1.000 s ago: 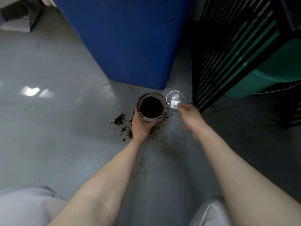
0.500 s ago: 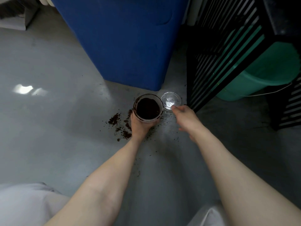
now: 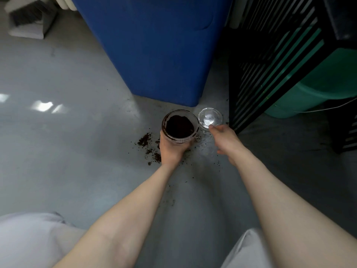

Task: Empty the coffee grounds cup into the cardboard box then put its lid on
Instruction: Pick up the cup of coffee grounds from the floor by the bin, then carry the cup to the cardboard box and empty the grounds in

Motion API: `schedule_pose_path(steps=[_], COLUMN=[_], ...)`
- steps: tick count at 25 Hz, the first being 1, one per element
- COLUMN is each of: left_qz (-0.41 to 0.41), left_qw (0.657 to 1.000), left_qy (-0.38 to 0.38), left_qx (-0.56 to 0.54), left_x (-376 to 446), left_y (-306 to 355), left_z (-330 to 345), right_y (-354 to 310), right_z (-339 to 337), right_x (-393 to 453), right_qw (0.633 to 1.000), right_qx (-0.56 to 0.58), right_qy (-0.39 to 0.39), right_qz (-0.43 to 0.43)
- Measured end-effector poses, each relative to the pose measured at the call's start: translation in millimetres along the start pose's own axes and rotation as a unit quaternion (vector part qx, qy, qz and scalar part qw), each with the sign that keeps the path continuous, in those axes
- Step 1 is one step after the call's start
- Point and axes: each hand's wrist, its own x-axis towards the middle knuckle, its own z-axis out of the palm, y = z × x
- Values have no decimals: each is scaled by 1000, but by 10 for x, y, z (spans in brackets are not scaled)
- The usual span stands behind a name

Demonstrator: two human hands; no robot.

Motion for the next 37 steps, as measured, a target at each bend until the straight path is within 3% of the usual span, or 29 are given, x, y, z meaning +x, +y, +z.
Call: schedule_pose_path(steps=[7, 13, 20, 28, 33, 37], left_qz=[36, 27, -12, 13, 15, 16], left_qw=[999, 999, 999, 999, 1000, 998], left_qy=[5, -17, -34, -31, -15, 44], left_qx=[19, 36, 17, 0, 7, 39], left_x=[-3, -290, -1098, -1825, -1993, -2138], left_y=[483, 1450, 3186, 5090, 5777, 5955], left_z=[-680, -1339, -2434, -3911, -4763, -5152], right_y=[-273, -969, -2244, -3620, -4481, -4982], right_z=[120, 3, -682, -1258, -1257, -1194], right_x=[-196, -929, -2512, -4240, -4887, -5077], right_qw=[999, 1000, 993, 989, 987, 979], right_qx=[4, 18, 12, -27, 27, 36], right_qy=[34, 23, 64, 21, -7, -38], right_qz=[-2, -3, -100, -144, -157, -197])
